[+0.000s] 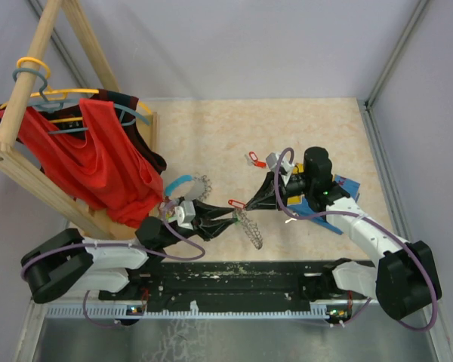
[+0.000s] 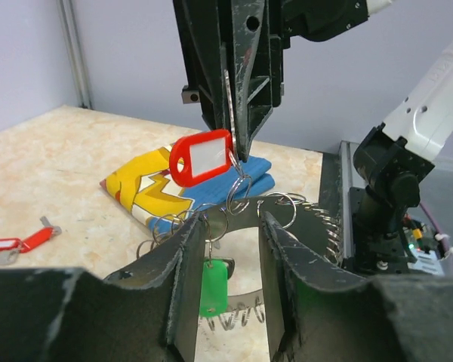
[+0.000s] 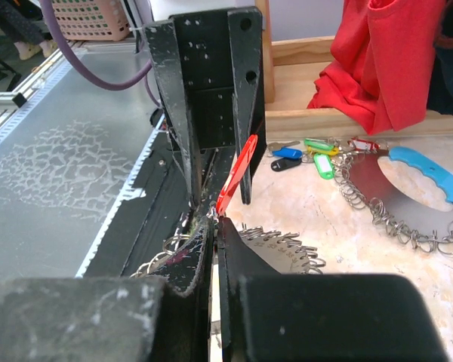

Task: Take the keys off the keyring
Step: Remove the key from the keyring.

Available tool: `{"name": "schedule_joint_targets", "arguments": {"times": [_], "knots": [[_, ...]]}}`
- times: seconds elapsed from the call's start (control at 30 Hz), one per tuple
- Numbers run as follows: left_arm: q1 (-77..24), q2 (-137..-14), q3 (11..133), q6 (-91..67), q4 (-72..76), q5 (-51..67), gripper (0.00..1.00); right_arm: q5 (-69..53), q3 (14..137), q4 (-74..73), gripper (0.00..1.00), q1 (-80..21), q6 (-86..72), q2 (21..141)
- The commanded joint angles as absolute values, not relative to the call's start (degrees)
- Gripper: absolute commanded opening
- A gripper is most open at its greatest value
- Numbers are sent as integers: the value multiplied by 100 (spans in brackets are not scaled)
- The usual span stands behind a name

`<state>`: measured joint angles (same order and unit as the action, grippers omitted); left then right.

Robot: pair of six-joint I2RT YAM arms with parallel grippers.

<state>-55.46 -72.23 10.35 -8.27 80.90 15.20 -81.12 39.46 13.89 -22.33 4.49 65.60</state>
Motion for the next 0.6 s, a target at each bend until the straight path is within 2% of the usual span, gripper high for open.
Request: {"name": "schedule_joint_targets", "arguments": {"times": [0.0, 0.23, 0.57], "knots": [[-5511, -6656, 1256, 25, 7218, 1760, 41, -8375, 4271, 1567, 0, -2197, 510, 6344], [-5511, -6371, 1678, 380, 6126, 2043, 42, -8387, 4271, 1556, 0, -2197, 519, 6357], [-5511, -6582, 1874, 313, 6083, 2237, 36, -8385, 4254, 1564, 0, -2198, 519, 6372]]}}
